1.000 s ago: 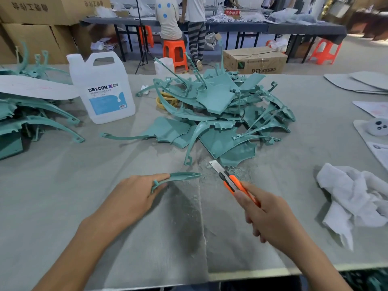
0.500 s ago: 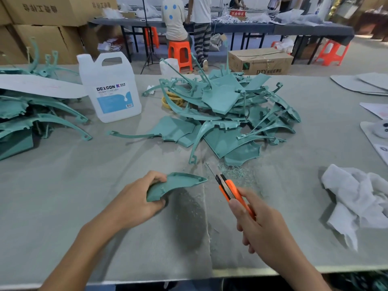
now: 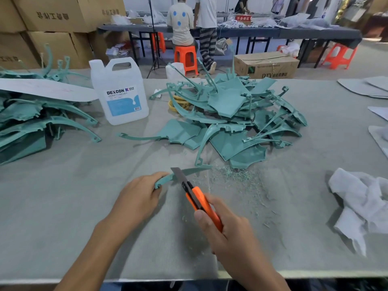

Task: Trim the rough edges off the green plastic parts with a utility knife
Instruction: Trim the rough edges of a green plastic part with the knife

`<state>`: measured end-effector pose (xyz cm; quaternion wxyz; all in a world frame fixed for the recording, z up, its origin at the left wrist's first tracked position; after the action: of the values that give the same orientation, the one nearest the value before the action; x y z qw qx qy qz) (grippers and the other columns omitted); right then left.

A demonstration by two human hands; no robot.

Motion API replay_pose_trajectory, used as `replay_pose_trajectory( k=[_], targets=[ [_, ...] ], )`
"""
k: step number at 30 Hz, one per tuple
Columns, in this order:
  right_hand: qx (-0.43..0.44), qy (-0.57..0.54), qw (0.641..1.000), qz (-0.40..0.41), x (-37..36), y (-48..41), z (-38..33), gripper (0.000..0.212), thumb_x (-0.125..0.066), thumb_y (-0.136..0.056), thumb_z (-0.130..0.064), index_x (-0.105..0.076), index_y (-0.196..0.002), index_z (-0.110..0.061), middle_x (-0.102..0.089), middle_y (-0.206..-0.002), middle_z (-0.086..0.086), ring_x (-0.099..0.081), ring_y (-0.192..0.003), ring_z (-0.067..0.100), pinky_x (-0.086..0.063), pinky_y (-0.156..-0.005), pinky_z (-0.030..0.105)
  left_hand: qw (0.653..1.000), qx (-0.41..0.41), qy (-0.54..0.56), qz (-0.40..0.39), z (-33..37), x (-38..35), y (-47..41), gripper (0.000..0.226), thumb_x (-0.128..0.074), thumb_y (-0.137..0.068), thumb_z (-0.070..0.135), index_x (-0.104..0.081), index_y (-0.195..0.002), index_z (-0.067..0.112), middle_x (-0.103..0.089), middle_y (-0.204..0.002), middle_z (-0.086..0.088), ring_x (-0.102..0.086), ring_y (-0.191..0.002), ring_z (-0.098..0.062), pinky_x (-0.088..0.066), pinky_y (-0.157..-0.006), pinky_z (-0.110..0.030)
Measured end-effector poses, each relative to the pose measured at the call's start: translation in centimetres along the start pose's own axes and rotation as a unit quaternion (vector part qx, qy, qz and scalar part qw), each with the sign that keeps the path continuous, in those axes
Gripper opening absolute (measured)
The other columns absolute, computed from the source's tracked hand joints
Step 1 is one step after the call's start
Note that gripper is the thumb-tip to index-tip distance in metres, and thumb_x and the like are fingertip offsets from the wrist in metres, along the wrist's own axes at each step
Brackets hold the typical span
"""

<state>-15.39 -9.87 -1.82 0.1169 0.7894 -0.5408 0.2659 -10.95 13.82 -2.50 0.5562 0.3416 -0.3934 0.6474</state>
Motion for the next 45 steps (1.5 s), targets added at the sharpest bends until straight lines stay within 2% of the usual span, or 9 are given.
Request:
replay_pose_trajectory(
  k=[6,12,17,23,30,35,39,42,45],
  targets=[
    [0.009,0.027,1.0,-0.004,-0.8,-0.6,0.3,0.029,-0.045,-0.099,-0.06,-0.047,-0.128,-0.059,-0.064,-0.07,-0.014,-0.061,-0.057,0.007,-0.046,-0.052,0.024,1.0,-0.011,-0.014,0.005,0.5,0.3,0.0,0.037,-0.054,-0.098,0.012,-0.063,-0.117,0.042,-0.066,-0.083,0.005,-0.06,-0.083,-0.031,-0.049,-0.069,-0.04],
    [0.015,0.014,1.0,0.003,-0.4,-1.2,0.4,0.026,-0.044,-0.1,-0.059,-0.047,-0.126,-0.062,-0.063,-0.068,-0.013,-0.061,-0.056,0.012,-0.055,-0.056,0.041,1.0,0.002,-0.008,0.01,0.1,0.1,-0.2,0.033,-0.052,-0.1,0.013,-0.051,-0.091,0.044,-0.049,-0.063,0.011,-0.048,-0.066,-0.023,-0.041,-0.06,-0.037],
    [0.011,0.021,1.0,0.001,-0.4,-1.7,0.6,0.024,-0.043,-0.101,-0.056,-0.048,-0.123,-0.064,-0.065,-0.074,-0.001,-0.061,-0.054,0.016,-0.054,-0.057,0.045,1.0,0.0,-0.014,0.018,0.4,0.2,-0.1,0.027,-0.053,-0.099,0.013,-0.061,-0.105,0.037,-0.052,-0.073,0.009,-0.049,-0.071,-0.026,-0.046,-0.065,-0.038],
    [-0.014,-0.061,0.998,-0.009,0.0,-1.9,0.4,0.025,-0.049,-0.1,-0.051,-0.057,-0.121,-0.06,-0.062,-0.071,0.005,-0.055,-0.047,0.011,-0.044,-0.04,0.022,1.0,0.009,-0.01,0.011,0.6,0.5,0.2,0.03,-0.052,-0.099,0.013,-0.063,-0.111,0.038,-0.068,-0.087,-0.001,-0.061,-0.084,-0.034,-0.049,-0.069,-0.039],
    [-0.017,-0.064,0.998,-0.008,0.4,-1.7,0.1,0.026,-0.049,-0.098,-0.052,-0.056,-0.121,-0.063,-0.061,-0.072,0.006,-0.053,-0.047,0.011,-0.044,-0.041,0.019,1.0,0.018,-0.006,0.006,0.5,0.4,0.3,0.032,-0.052,-0.099,0.012,-0.062,-0.114,0.039,-0.07,-0.091,0.0,-0.06,-0.082,-0.03,-0.052,-0.072,-0.041],
    [-0.007,0.013,1.0,-0.006,0.8,-1.8,0.3,0.027,-0.047,-0.099,-0.055,-0.053,-0.124,-0.062,-0.065,-0.073,0.001,-0.056,-0.047,0.017,-0.047,-0.041,0.026,1.0,0.014,-0.006,0.008,0.4,0.3,0.2,0.038,-0.053,-0.097,0.011,-0.062,-0.118,0.041,-0.071,-0.095,0.001,-0.062,-0.087,-0.031,-0.052,-0.073,-0.04],
    [-0.035,0.146,0.985,0.084,3.9,-2.9,1.5,0.035,-0.048,-0.102,-0.044,-0.055,-0.136,-0.042,-0.057,-0.054,-0.002,-0.054,-0.047,0.006,-0.042,-0.041,0.02,0.999,-0.001,-0.029,0.013,0.7,0.1,0.5,0.045,-0.055,-0.093,0.011,-0.061,-0.123,0.044,-0.072,-0.101,0.007,-0.064,-0.094,-0.028,-0.05,-0.074,-0.038],
    [-0.042,0.156,0.981,0.103,5.2,-1.8,1.4,0.034,-0.045,-0.1,-0.052,-0.049,-0.134,-0.054,-0.063,-0.062,-0.01,-0.06,-0.052,0.005,-0.045,-0.044,0.021,0.999,0.003,-0.035,0.018,0.7,0.0,0.4,0.047,-0.054,-0.092,0.011,-0.06,-0.123,0.045,-0.073,-0.104,0.007,-0.064,-0.097,-0.028,-0.049,-0.074,-0.038],
    [0.002,0.133,0.99,0.038,3.0,-0.6,0.0,0.035,-0.039,-0.097,-0.061,-0.04,-0.131,-0.066,-0.065,-0.073,-0.02,-0.06,-0.049,0.007,-0.048,-0.042,0.024,0.998,-0.012,-0.064,0.021,1.0,-0.1,0.0,0.047,-0.053,-0.089,0.01,-0.06,-0.122,0.043,-0.072,-0.108,0.01,-0.064,-0.1,-0.025,-0.046,-0.073,-0.037]
  ],
)
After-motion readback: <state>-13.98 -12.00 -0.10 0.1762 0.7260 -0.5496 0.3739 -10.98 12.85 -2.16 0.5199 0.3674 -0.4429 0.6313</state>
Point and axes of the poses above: each hand's wrist, its own y-axis away from the middle knuckle, its own x-axis out of the back of the hand, z = x × y, the point moved 2 cm from there along -y, towards the middle knuckle
